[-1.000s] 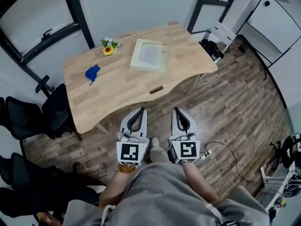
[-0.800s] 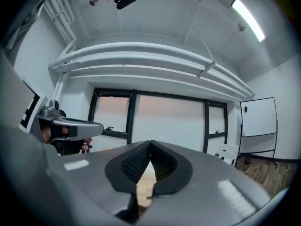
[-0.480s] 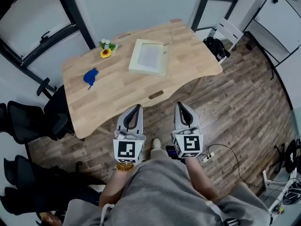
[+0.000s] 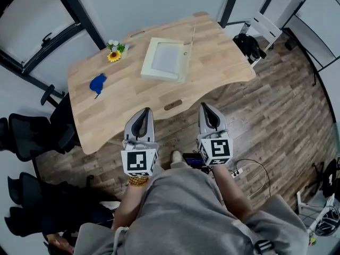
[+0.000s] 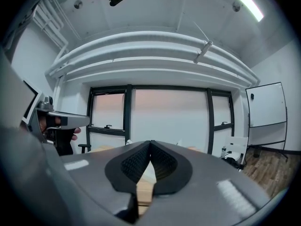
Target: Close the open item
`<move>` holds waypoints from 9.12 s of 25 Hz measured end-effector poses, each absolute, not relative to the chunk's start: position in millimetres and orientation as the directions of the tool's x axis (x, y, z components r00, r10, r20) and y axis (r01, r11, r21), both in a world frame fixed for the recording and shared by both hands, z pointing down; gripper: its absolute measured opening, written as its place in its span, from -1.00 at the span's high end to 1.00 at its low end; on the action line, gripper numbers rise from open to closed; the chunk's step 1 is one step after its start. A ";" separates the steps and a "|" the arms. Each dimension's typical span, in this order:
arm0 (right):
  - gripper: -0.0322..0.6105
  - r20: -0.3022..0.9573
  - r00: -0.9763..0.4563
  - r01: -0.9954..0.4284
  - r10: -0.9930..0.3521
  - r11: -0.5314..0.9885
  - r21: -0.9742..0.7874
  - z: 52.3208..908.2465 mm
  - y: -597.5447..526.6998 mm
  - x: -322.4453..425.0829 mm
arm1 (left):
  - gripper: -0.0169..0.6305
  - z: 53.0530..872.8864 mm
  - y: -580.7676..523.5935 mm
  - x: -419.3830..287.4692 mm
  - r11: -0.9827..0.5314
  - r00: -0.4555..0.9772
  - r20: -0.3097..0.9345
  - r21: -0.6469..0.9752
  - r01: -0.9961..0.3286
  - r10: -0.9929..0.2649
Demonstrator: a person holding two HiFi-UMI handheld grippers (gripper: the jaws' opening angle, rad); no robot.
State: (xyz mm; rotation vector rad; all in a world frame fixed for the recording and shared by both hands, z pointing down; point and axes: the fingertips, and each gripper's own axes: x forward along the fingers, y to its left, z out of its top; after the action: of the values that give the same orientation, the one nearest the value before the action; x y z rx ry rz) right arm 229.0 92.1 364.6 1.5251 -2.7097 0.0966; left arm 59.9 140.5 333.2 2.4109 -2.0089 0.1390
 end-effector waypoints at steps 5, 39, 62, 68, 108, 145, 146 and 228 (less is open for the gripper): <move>0.86 0.077 -0.542 -0.840 -0.837 0.542 -0.027 368.2 67.5 232.2 | 0.92 327.6 124.3 56.9 -0.151 0.148 0.056 -0.058 -0.987 -0.987; 0.86 0.210 -0.418 -0.881 -0.884 0.451 0.143 383.6 -119.6 178.7 | 0.92 413.1 -100.2 0.9 -0.436 0.417 0.133 -0.196 -0.878 -0.899; 0.14 0.482 -0.422 -0.866 -0.768 0.499 0.036 478.9 -227.9 183.2 | 0.21 705.1 -182.0 -69.4 -0.439 0.304 0.686 -0.025 -0.898 -0.661; 0.13 0.558 -0.434 -0.847 -0.708 0.532 0.015 509.3 -234.8 190.0 | 0.25 712.6 -166.2 -58.5 -0.331 0.258 0.684 0.025 -0.943 -0.682; 0.85 0.483 -0.304 -0.947 -0.821 0.316 -0.059 544.0 -183.4 226.9 | 0.24 703.7 -128.5 -24.1 -0.385 0.505 0.556 0.327 -0.863 -0.660; 0.80 0.513 -0.545 -0.814 -0.663 0.566 -0.132 550.6 -147.5 131.9 | 0.24 702.7 -124.5 -22.8 -0.407 0.500 0.553 0.291 -0.866 -0.667; 0.80 0.514 -0.550 -0.810 -0.658 0.571 -0.136 551.2 -147.2 129.6 | 0.24 702.5 -124.3 -22.8 -0.407 0.499 0.553 0.291 -0.866 -0.667; 0.73 0.910 -0.408 -0.417 -0.069 0.901 -0.118 699.6 -78.9 32.1 | 0.23 728.8 -108.1 -44.1 -0.279 0.536 0.573 0.478 -0.833 -0.620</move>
State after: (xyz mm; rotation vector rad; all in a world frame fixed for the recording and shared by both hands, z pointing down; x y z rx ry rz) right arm 32.1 -78.9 699.6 0.3537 -1.9691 0.3975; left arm -44.1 -108.1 728.8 2.0070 -1.1753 0.3528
